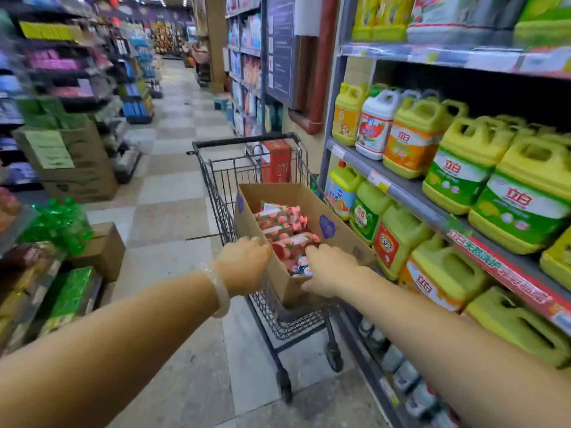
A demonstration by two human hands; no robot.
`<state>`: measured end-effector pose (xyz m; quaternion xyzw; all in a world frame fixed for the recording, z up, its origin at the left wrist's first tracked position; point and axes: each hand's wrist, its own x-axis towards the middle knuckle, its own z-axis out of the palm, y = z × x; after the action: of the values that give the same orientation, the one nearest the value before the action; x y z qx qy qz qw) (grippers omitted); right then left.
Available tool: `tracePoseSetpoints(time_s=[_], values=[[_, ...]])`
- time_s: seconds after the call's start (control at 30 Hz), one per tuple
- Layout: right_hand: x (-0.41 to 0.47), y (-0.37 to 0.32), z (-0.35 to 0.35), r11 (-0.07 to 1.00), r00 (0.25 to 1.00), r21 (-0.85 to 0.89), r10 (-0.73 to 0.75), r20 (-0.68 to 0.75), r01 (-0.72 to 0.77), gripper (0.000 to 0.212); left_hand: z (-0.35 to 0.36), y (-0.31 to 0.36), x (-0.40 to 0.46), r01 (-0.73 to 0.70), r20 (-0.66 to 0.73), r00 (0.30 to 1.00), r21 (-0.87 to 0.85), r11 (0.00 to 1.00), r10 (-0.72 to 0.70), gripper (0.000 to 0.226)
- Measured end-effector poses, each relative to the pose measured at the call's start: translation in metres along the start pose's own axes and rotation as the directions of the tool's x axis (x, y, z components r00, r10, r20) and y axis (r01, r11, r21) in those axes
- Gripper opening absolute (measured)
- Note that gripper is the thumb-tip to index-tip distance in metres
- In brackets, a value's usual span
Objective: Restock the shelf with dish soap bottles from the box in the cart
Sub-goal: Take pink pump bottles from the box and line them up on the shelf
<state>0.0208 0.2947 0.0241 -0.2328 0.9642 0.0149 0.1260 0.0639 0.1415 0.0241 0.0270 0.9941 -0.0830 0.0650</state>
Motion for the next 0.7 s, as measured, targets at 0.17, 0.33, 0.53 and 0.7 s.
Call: tracePoseSetpoints(time_s=[0.17,0.33,0.53,0.7], values=[[0.106,0.023,-0.001,0.999,0.999,0.043,0.018,0.038,-0.019,0.06,0.026,-0.032,0.093,-0.013,0.051,0.999,0.011,1.0,0.012,0.047],[0.206,0.048,-0.021,0.993,0.999,0.112,0.044,0.033,-0.047,0.05,0.027,-0.067,0.188,-0.004,0.064,0.998,-0.051,0.999,0.007,0.053],[0.299,0.078,-0.015,0.981,0.992,0.163,0.087,0.091,-0.101,0.057,0.039,-0.091,0.289,-0.022,0.139,0.99,-0.1,0.995,0.035,0.059],[0.362,0.088,0.029,0.945,0.974,0.267,0.149,0.169,-0.19,0.046,0.074,-0.12,0.365,-0.096,0.229,0.964,-0.174,0.98,0.135,0.057]])
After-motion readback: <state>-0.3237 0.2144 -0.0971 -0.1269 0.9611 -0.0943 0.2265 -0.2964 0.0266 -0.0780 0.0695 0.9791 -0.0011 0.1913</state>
